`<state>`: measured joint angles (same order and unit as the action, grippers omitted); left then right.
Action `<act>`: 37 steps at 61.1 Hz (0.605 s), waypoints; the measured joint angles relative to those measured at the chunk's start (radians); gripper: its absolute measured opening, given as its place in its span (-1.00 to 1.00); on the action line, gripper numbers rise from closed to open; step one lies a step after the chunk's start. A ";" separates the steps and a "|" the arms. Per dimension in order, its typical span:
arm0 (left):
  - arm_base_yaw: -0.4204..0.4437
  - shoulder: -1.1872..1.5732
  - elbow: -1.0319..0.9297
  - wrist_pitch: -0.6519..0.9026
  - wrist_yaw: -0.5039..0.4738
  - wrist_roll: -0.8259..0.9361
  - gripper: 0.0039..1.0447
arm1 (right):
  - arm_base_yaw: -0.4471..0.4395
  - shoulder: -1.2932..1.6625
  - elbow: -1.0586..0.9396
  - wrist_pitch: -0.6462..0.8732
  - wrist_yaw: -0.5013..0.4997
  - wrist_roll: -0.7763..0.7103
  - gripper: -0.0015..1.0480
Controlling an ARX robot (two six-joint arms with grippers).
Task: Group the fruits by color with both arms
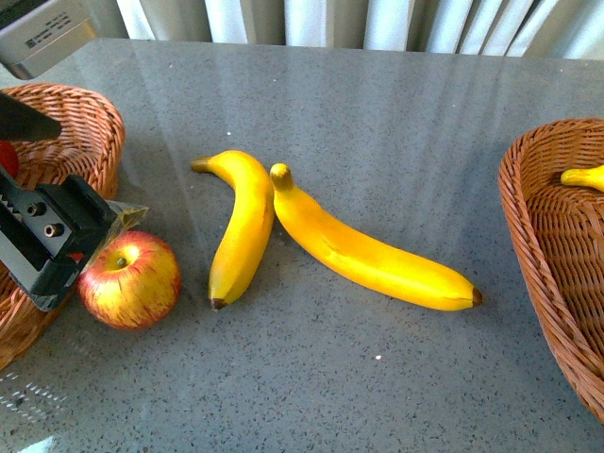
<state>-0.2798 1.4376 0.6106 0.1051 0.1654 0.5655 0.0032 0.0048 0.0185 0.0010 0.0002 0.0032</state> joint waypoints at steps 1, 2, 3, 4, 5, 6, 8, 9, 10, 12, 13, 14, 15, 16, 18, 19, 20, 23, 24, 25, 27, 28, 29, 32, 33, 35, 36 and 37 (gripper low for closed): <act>-0.003 0.000 0.007 -0.008 0.003 0.027 0.83 | 0.000 0.000 0.000 0.000 0.000 0.000 0.82; -0.007 0.000 0.014 -0.015 0.005 0.050 0.83 | 0.000 0.000 0.000 0.000 0.000 0.000 0.82; -0.009 0.001 0.017 -0.018 0.005 0.055 0.83 | 0.000 0.000 0.000 0.000 0.000 0.000 0.82; -0.013 0.002 0.023 -0.026 0.005 0.082 0.83 | 0.000 0.000 0.000 0.000 0.000 0.000 0.82; -0.014 0.003 0.026 -0.029 0.005 0.088 0.83 | 0.000 0.000 0.000 0.000 0.000 0.000 0.82; -0.016 0.005 0.032 -0.037 0.004 0.116 0.83 | 0.000 0.000 0.000 0.000 0.000 0.000 0.82; -0.021 0.011 0.040 -0.050 0.000 0.153 0.83 | 0.000 0.000 0.000 0.000 0.000 0.000 0.82; -0.021 0.013 0.042 -0.055 -0.002 0.166 0.83 | 0.000 0.000 0.000 0.000 0.000 0.000 0.82; -0.024 0.018 0.045 -0.063 -0.007 0.193 0.83 | 0.000 0.000 0.000 0.000 0.000 0.000 0.82; -0.026 0.025 0.047 -0.078 -0.012 0.229 0.83 | 0.000 0.000 0.000 0.000 0.000 0.000 0.82; -0.029 0.029 0.047 -0.091 -0.012 0.265 0.83 | 0.000 0.000 0.000 0.000 0.000 0.000 0.82; -0.029 0.031 0.047 -0.097 -0.011 0.279 0.83 | 0.000 0.000 0.000 0.000 0.000 0.000 0.82; -0.032 0.034 0.047 -0.112 -0.011 0.301 0.83 | 0.000 0.000 0.000 0.000 0.000 0.000 0.82; -0.032 0.035 0.047 -0.119 -0.011 0.315 0.83 | 0.000 0.000 0.000 0.000 0.000 0.000 0.82; -0.036 0.037 0.048 -0.142 -0.006 0.363 0.83 | 0.000 0.000 0.000 0.000 0.000 0.000 0.82; -0.039 0.037 0.048 -0.158 -0.003 0.389 0.83 | 0.000 0.000 0.000 0.000 0.000 0.000 0.82; -0.042 0.037 0.048 -0.175 0.000 0.414 0.83 | 0.000 0.000 0.000 0.000 0.000 0.000 0.82; -0.053 0.037 0.056 -0.218 0.002 0.484 0.83 | 0.000 0.000 0.000 0.000 0.000 0.000 0.82; -0.056 0.037 0.059 -0.232 0.001 0.507 0.83 | 0.000 0.000 0.000 0.000 0.000 0.000 0.82; -0.059 0.037 0.062 -0.243 -0.001 0.529 0.83 | 0.000 0.000 0.000 0.000 0.000 0.000 0.82; -0.064 0.037 0.068 -0.266 -0.009 0.585 0.83 | 0.000 0.000 0.000 0.000 0.000 0.000 0.82; -0.065 0.038 0.071 -0.274 -0.013 0.615 0.83 | 0.000 0.000 0.000 0.000 0.000 0.000 0.82; -0.066 0.040 0.073 -0.280 -0.016 0.629 0.83 | 0.000 0.000 0.000 0.000 0.000 0.000 0.82; -0.069 0.045 0.081 -0.295 -0.024 0.670 0.83 | 0.000 0.000 0.000 0.000 0.000 0.000 0.82; -0.071 0.047 0.083 -0.298 -0.027 0.685 0.83 | 0.000 0.000 0.000 0.000 0.000 0.000 0.82; -0.074 0.051 0.087 -0.302 -0.031 0.701 0.83 | 0.000 0.000 0.000 0.000 0.000 0.000 0.82; -0.076 0.054 0.089 -0.303 -0.032 0.703 0.83 | 0.000 0.000 0.000 0.000 0.000 0.000 0.82; -0.079 0.057 0.090 -0.303 -0.034 0.715 0.83 | 0.000 0.000 0.000 0.000 0.000 0.000 0.82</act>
<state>-0.3584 1.4944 0.7010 -0.1982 0.1314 1.2800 0.0032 0.0048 0.0185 0.0006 0.0002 0.0032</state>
